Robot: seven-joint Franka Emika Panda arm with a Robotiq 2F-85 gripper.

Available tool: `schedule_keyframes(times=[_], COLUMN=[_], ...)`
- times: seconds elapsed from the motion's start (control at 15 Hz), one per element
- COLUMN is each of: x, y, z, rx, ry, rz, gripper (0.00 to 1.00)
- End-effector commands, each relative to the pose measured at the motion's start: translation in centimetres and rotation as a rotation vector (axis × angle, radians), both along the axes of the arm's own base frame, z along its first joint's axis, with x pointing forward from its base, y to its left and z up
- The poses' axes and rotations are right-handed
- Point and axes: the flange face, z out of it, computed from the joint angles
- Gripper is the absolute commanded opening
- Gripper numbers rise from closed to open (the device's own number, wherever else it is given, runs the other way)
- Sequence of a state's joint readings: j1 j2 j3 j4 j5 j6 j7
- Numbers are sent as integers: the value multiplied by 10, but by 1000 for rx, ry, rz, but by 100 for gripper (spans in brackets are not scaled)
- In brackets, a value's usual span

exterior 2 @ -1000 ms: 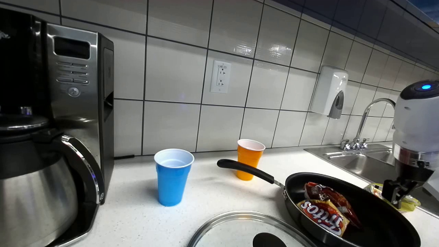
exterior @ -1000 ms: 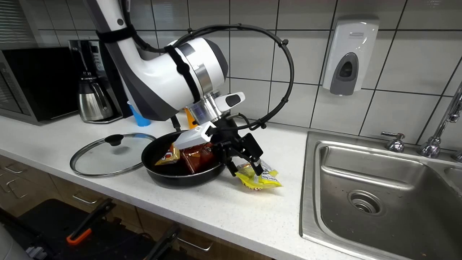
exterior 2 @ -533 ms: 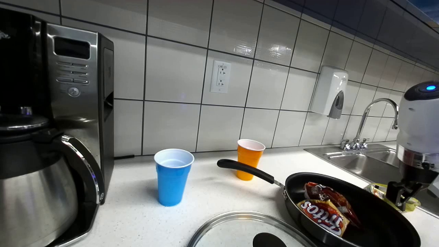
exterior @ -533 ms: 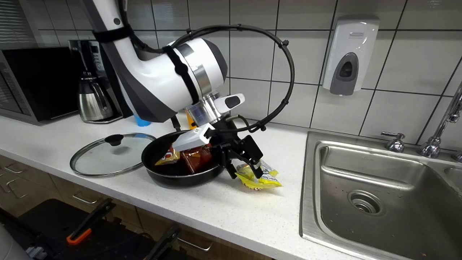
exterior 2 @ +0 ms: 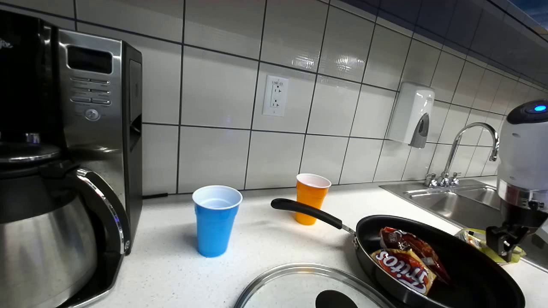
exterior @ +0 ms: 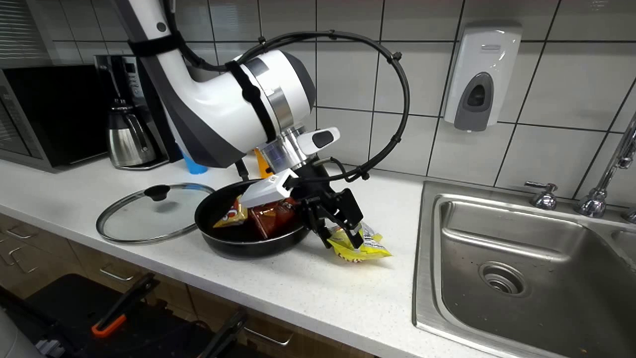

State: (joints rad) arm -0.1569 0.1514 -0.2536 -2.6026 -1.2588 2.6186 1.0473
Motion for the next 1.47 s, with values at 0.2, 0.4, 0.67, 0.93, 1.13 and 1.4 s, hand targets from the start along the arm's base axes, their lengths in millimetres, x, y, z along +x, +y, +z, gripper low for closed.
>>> schedule_keyframes(times=[0.2, 0.4, 0.67, 0.93, 1.13, 1.4], x=[-4, -5, -6, 1, 7, 11], y=[0, 1, 1, 5, 7, 8], z=[5, 4, 4, 22, 38, 64], rx=[-15, -13, -10, -33, -30, -37], ry=[-9, -5, -12, -86, -152, -254], rz=[1, 2, -10, -46, -108, -173], gripper=[27, 5, 0, 0, 0, 0])
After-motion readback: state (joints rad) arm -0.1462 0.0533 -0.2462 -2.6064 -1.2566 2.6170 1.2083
